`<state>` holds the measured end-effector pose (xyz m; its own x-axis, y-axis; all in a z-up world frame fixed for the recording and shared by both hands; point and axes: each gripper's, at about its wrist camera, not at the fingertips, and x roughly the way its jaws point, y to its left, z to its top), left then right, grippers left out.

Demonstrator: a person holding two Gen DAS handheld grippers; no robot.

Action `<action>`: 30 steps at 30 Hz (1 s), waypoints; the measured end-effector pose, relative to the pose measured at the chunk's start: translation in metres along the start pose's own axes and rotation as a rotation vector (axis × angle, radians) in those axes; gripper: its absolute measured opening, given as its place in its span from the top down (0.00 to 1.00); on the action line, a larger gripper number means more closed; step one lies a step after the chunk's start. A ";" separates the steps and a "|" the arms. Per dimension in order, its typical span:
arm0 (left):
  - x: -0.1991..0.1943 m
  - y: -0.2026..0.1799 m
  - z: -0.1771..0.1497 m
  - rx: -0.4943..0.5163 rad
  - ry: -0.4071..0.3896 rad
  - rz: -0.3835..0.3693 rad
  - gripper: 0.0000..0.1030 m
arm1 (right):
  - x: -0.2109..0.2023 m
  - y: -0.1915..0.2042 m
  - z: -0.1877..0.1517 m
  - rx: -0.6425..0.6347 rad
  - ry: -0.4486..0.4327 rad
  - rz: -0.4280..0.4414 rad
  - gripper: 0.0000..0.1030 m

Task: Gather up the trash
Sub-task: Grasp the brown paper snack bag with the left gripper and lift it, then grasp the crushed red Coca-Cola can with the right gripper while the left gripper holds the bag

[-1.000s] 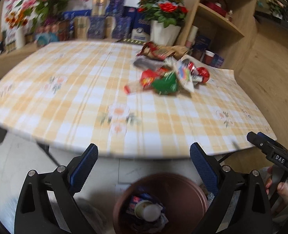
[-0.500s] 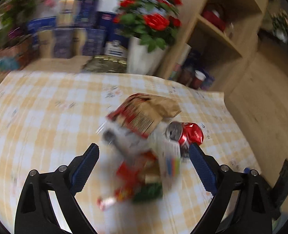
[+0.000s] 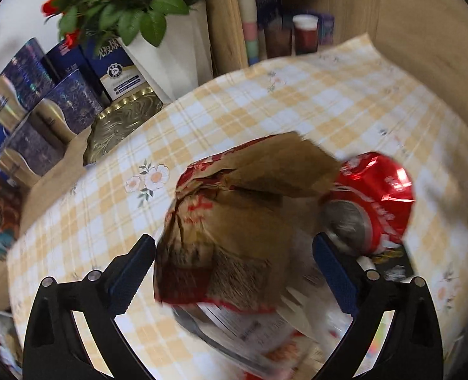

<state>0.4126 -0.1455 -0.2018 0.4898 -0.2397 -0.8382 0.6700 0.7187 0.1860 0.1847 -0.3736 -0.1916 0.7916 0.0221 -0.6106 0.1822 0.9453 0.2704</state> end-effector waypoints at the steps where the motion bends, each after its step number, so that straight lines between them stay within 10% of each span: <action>1: 0.006 0.002 0.003 0.010 0.017 -0.014 0.06 | 0.002 -0.001 0.001 -0.001 0.006 0.000 0.06; 7: 0.022 0.018 0.009 -0.035 0.079 -0.079 0.22 | 0.013 0.000 0.007 -0.014 0.038 0.014 0.06; 20: -0.057 0.062 -0.008 -0.193 -0.141 -0.019 0.28 | 0.089 0.062 0.042 -0.048 0.171 0.170 0.06; 30: -0.122 0.079 -0.052 -0.366 -0.290 -0.010 0.28 | 0.144 0.084 0.057 -0.013 0.236 0.075 0.06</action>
<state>0.3765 -0.0258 -0.1115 0.6554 -0.3828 -0.6511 0.4600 0.8860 -0.0580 0.3471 -0.3096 -0.2138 0.6441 0.1662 -0.7467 0.1196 0.9422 0.3129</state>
